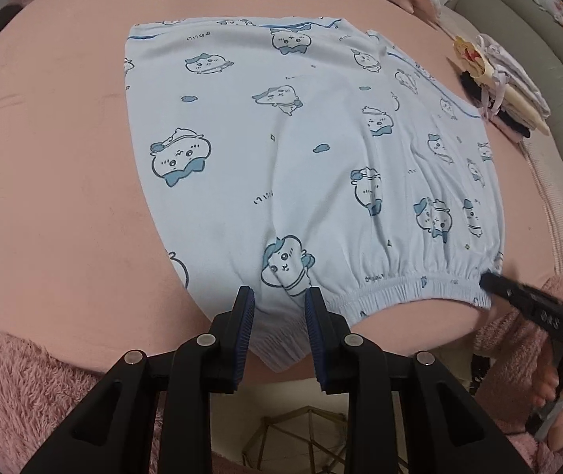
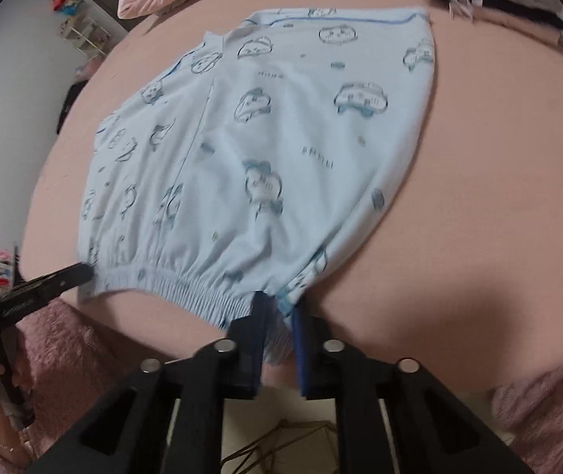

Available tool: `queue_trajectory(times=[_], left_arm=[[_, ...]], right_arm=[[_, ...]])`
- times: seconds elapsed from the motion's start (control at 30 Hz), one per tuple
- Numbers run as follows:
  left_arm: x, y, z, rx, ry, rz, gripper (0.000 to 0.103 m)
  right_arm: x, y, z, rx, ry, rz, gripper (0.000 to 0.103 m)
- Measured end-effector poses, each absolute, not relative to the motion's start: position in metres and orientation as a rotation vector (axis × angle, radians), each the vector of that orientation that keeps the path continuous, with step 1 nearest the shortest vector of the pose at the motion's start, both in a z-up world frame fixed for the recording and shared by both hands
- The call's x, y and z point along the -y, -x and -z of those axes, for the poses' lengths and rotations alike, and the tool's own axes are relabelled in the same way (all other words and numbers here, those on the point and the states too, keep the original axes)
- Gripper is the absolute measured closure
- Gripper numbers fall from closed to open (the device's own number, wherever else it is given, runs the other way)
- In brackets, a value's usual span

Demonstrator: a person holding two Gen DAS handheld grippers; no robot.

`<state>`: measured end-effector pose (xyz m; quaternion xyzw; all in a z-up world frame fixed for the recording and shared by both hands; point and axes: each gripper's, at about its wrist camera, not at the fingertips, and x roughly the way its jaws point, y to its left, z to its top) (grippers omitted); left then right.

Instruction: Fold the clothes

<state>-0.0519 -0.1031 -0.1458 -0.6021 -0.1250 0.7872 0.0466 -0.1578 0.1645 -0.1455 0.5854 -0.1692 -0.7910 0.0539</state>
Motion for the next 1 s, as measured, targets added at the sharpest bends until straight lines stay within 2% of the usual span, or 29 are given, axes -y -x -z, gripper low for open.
queue_trajectory(times=[0.3, 0.53, 0.67, 0.7, 0.83, 0.93, 1.0], left_arm=[[0.123, 0.054, 0.14, 0.491, 1.79, -2.403, 0.079], [0.124, 0.045, 0.148, 0.566, 1.79, -2.341, 0.079], [0.125, 0.055, 0.138, 0.604, 1.669, -2.298, 0.079], [0.123, 0.062, 0.135, 0.607, 1.642, -2.294, 0.079], [0.108, 0.098, 0.135, 0.596, 1.581, -2.273, 0.079], [0.086, 0.128, 0.144, 0.57, 1.595, -2.196, 0.079], [0.067, 0.138, 0.149, 0.508, 1.622, -2.141, 0.079]], right_arm=[[-0.091, 0.252, 0.085, 0.364, -1.569, 2.386, 0.099], [-0.052, 0.248, 0.105, 0.363, -1.581, 2.268, 0.099], [-0.029, 0.246, 0.116, 0.362, -1.585, 2.201, 0.099], [-0.032, 0.242, 0.112, 0.385, -1.562, 2.211, 0.099], [-0.075, 0.217, 0.089, 0.523, -1.481, 2.376, 0.082], [-0.095, 0.212, 0.11, 0.495, -1.613, 2.456, 0.082], [-0.107, 0.206, 0.127, 0.571, -1.653, 2.424, 0.082]])
